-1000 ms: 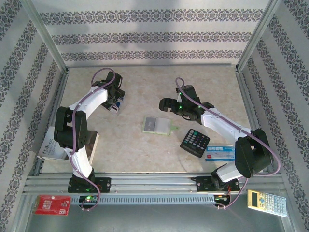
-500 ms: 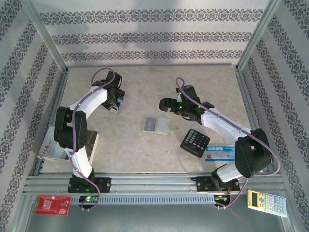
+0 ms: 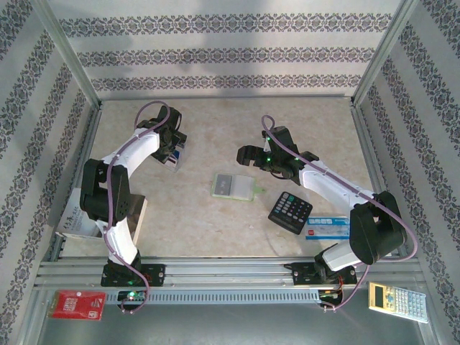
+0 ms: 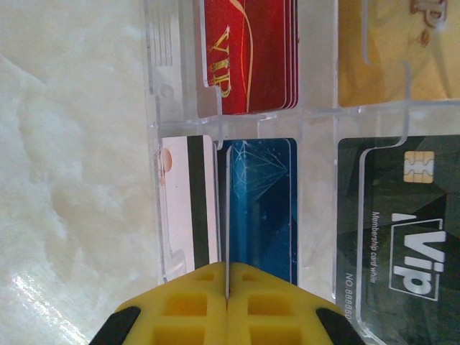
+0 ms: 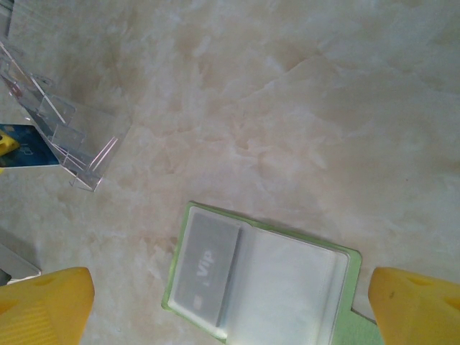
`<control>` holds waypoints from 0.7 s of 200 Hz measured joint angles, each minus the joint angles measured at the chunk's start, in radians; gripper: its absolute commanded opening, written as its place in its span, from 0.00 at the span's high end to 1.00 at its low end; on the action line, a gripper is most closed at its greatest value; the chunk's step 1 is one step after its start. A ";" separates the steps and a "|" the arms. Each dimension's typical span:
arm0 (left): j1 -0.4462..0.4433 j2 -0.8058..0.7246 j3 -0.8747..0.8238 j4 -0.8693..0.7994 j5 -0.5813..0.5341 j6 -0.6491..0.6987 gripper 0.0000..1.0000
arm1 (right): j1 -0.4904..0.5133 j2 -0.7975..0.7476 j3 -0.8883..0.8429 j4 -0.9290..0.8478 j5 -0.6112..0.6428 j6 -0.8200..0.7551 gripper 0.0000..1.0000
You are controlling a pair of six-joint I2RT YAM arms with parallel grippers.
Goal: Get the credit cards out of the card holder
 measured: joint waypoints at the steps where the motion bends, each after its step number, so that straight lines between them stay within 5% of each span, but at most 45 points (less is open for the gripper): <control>1: 0.000 -0.001 0.000 0.000 -0.001 0.000 1.00 | 0.000 0.000 0.000 0.000 0.000 0.000 0.02; 140: 0.000 0.040 0.040 0.002 -0.010 -0.023 0.97 | -0.001 0.021 0.000 0.000 -0.007 0.000 0.02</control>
